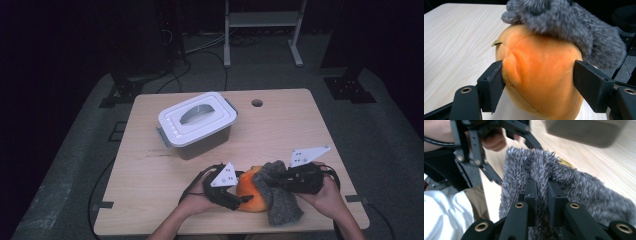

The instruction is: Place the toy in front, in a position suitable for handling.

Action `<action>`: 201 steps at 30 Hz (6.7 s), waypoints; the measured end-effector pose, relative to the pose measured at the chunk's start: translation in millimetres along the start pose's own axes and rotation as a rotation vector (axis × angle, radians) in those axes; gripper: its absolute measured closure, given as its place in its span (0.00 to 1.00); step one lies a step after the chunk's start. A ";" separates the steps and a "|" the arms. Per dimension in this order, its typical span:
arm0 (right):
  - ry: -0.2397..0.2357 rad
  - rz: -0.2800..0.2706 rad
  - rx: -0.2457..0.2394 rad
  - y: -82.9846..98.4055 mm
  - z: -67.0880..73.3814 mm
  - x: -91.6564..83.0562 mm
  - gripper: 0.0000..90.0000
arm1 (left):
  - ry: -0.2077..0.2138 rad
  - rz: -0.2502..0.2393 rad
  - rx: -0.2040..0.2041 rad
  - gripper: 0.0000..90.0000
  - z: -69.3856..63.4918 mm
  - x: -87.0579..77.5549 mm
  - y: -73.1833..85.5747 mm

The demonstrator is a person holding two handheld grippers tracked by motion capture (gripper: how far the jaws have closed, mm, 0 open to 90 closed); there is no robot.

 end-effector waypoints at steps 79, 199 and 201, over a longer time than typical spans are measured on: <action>-0.028 -0.023 0.096 7.8 -1.7 9.3 0.90 | -0.018 -0.003 0.006 0.34 -0.1 0.1 -7.6; -0.095 -0.028 0.162 22.4 -17.5 19.8 0.88 | 0.089 0.031 0.016 0.29 15.3 -30.0 23.8; -0.096 -0.004 0.172 29.1 -19.2 23.0 0.88 | 0.086 0.027 0.015 0.29 15.2 -29.3 22.8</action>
Point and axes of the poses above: each handheld gripper's, and its own axes: x roughly forward along the jaws, y roughly out of its underside, z roughly to its left, the point moved 7 cm from there along x, roughly forward along the jaws, and after that the axes turned 8 degrees about y, right-handed, at the moved point
